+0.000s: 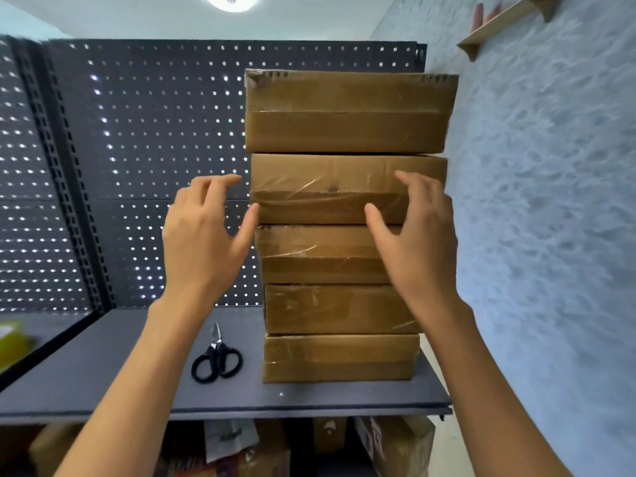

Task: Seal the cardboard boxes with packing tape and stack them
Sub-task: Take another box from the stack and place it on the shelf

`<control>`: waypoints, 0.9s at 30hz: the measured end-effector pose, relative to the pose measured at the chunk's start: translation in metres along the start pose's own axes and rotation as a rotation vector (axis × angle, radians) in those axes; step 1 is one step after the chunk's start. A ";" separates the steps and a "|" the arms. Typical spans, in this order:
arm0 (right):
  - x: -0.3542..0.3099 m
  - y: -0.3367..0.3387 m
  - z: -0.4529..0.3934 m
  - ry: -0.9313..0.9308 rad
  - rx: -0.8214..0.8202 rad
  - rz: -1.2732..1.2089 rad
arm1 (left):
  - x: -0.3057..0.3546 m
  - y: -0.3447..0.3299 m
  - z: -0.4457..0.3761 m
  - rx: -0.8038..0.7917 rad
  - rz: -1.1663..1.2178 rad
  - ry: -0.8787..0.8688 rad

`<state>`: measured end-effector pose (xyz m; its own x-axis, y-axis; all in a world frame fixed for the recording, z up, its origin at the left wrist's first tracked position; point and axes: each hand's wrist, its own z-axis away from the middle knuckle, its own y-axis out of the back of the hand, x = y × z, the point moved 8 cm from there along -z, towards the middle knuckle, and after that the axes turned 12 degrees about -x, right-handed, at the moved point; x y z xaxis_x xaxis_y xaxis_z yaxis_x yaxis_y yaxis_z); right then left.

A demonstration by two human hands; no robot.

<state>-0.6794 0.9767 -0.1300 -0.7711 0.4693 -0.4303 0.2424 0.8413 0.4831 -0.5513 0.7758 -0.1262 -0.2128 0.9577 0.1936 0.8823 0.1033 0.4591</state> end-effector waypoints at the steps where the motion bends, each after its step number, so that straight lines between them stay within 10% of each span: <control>1: -0.002 -0.005 0.006 0.011 -0.020 0.023 | -0.002 0.000 0.007 -0.008 -0.047 -0.009; 27: -0.198 -0.168 0.081 0.321 -0.204 0.096 | -0.199 0.119 0.082 -0.094 -0.379 0.077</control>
<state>-0.5198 0.7638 -0.1873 -0.9036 0.4079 -0.1308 0.2251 0.7120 0.6651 -0.3698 0.6196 -0.1816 -0.5497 0.8333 0.0581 0.6941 0.4169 0.5869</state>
